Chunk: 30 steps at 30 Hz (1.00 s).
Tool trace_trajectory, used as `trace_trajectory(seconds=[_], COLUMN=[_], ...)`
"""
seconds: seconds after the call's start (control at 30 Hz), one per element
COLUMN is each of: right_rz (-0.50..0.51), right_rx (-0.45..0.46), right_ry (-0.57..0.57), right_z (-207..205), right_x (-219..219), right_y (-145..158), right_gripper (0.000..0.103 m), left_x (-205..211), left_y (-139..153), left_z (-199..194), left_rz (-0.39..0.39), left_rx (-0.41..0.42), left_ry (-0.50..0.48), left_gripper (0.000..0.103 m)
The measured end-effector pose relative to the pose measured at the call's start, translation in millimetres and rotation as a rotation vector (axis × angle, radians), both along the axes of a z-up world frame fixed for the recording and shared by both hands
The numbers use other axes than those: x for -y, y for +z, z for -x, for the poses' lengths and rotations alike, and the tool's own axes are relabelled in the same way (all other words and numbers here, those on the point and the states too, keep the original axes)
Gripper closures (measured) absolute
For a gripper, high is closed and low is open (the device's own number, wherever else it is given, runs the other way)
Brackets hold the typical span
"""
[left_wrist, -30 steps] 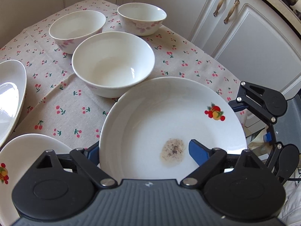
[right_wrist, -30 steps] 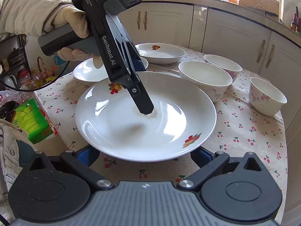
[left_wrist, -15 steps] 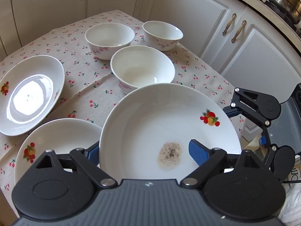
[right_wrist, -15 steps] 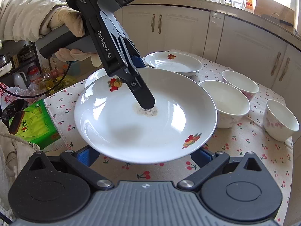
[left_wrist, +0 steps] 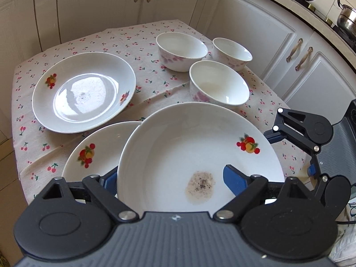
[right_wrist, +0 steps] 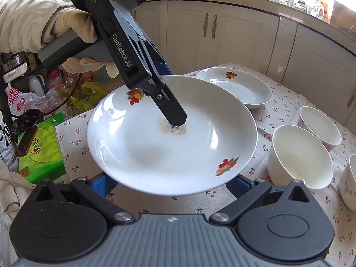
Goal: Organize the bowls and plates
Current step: 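Lift the stained plate with the left tool and lower it onto another plate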
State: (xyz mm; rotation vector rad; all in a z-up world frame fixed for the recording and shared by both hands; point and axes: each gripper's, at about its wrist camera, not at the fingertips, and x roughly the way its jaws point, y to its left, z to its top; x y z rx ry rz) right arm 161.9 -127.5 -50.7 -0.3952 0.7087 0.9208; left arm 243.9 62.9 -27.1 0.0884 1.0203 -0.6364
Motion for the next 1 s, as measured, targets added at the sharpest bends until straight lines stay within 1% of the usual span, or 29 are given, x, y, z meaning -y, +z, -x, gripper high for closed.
trace_trajectory(seconds=[0.3, 0.43, 0.77, 1.0], right_rz=[0.042, 0.06, 0.077, 0.088], right_rx=[-0.011, -0.022, -0.038, -0.046], right_ry=[0.01, 0.012, 0.01, -0.005], right_z=[-7.1, -11.1, -17.0, -18.7], right_x=[-20.9, -28.6, -40.5, -46.4], right_y=[2.0, 1.8, 0.3, 0.2], right_gripper=[0.0, 0.0, 0.0, 0.0], left_x=[-15.6, -23.3, -31.6, -32.1], left_y=[-11.0, -17.2, -28.1, -30.5], left_z=[-9.0, -13.5, -21.8, -25.5], left_rz=[0.019, 0.033, 0.037, 0.022], left_rx=[-0.004, -0.019, -0.038, -0.042], left_ry=[0.022, 0.037, 0.059, 0.061], left_gripper=[0.011, 0.011, 0.011, 0.011])
